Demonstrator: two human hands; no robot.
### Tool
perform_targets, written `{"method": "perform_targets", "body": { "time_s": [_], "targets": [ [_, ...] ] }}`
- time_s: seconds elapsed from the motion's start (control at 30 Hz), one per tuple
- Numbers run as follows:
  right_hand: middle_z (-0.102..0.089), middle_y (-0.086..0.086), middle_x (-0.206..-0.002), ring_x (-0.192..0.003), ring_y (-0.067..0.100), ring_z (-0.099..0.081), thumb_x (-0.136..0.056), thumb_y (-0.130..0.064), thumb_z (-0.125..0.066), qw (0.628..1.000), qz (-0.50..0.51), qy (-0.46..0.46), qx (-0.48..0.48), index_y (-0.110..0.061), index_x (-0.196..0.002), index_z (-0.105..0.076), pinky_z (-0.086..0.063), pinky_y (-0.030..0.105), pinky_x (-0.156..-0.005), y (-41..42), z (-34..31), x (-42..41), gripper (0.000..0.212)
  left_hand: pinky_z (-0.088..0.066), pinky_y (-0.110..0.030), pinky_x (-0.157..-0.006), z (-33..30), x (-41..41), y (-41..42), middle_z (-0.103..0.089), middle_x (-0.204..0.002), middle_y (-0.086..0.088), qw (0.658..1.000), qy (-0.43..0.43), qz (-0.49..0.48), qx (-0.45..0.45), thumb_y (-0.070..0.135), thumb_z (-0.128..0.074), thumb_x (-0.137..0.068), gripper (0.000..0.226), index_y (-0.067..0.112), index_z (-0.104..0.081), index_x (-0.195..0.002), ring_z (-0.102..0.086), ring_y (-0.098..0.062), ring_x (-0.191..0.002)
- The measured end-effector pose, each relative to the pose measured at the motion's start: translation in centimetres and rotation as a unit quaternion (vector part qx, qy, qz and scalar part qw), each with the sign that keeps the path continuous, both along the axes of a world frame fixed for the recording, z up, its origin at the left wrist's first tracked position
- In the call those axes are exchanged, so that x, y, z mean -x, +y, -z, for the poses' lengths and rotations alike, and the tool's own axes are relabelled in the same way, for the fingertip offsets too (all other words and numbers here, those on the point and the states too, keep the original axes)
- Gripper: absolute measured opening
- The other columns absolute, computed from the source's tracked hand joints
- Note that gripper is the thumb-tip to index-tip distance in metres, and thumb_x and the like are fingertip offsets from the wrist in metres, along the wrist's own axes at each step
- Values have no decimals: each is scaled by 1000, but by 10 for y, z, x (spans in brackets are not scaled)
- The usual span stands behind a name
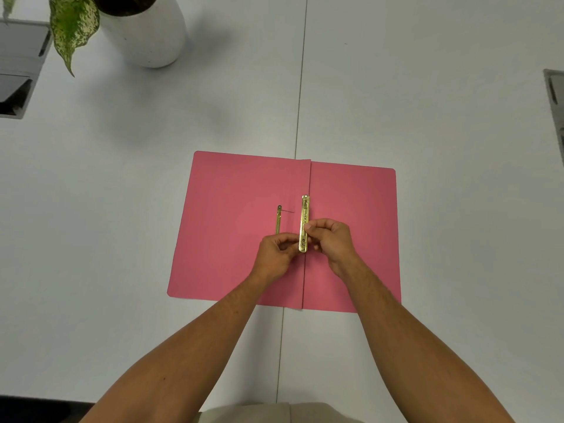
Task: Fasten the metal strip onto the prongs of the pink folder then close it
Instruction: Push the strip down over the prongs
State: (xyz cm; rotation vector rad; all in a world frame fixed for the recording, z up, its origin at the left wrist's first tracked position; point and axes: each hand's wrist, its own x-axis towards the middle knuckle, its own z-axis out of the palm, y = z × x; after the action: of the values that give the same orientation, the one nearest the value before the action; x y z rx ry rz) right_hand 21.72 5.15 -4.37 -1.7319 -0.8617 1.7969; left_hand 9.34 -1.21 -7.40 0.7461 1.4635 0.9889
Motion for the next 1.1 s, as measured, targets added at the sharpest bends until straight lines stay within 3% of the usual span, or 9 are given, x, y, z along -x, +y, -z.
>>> {"method": "perform_targets", "body": {
  "time_s": [0.07,0.17,0.33,0.5,0.57,0.67,0.8,1.1],
  "targets": [
    [-66,3,-59,-46,6,-56,-83,-1,-66,1000,-1,-1,-5,-6,-79,-68,-42,16,-42,-1,2,0,7,-55,-23,-81,0,1,0,-75,-88,-1,1000,8,1,2,-3,-67,-83,20,12,-74,-95,-71,-9,-83],
    [-66,6,-62,-45,5,-56,-83,0,-66,1000,-10,-16,-16,-6,-79,-68,-41,15,-41,-1,6,1,7,-56,-33,-87,2,3,-1,-75,-97,-9,999,43,2,8,-2,-64,-85,23,9,-71,-104,-72,-18,-89],
    [-68,13,-70,-47,6,-59,-83,-1,-67,998,-22,-41,-31,-3,-84,-67,-44,14,-43,-1,12,1,2,-58,-41,-83,5,4,-1,-71,-103,-6,995,94,19,6,-1,-60,-83,36,18,-65,-113,-69,-23,-89],
    [-72,18,-79,-62,25,-68,-82,-3,-69,997,-30,-60,-32,-3,-85,-68,-57,34,-60,1,21,-1,3,-49,-14,-73,0,4,2,-59,-106,-1,984,159,68,-37,3,-67,-80,41,18,-63,-119,-63,-15,-78],
    [-73,19,-81,-67,27,-69,-81,-3,-70,995,-37,-80,-39,-6,-83,-68,-59,41,-69,0,24,-1,3,-47,-16,-72,-1,5,3,-57,-105,1,970,209,108,-57,12,-69,-81,39,18,-63,-120,-59,-11,-74],
    [-74,13,-79,-68,26,-70,-80,-7,-71,991,-47,-114,-44,-15,-77,-69,-60,45,-72,-1,29,-1,9,-48,-27,-80,2,8,8,-57,-112,3,940,293,162,-58,26,-67,-82,42,21,-61,-124,-55,-12,-89],
    [-73,5,-73,-68,22,-69,-79,-11,-73,987,-57,-145,-45,-23,-71,-67,-60,46,-74,-1,31,0,15,-37,-29,-91,7,15,17,-60,-120,2,897,377,219,-73,35,-70,-81,49,22,-59,-127,-49,-20,-108],
    [-71,3,-67,-62,20,-66,-77,-12,-76,977,-84,-188,-60,-23,-68,-65,-60,47,-69,-2,32,3,17,-28,-35,-98,7,24,24,-48,-140,9,852,440,277,-66,39,-71,-77,62,30,-51,-135,-36,-19,-129]
  ]
}}
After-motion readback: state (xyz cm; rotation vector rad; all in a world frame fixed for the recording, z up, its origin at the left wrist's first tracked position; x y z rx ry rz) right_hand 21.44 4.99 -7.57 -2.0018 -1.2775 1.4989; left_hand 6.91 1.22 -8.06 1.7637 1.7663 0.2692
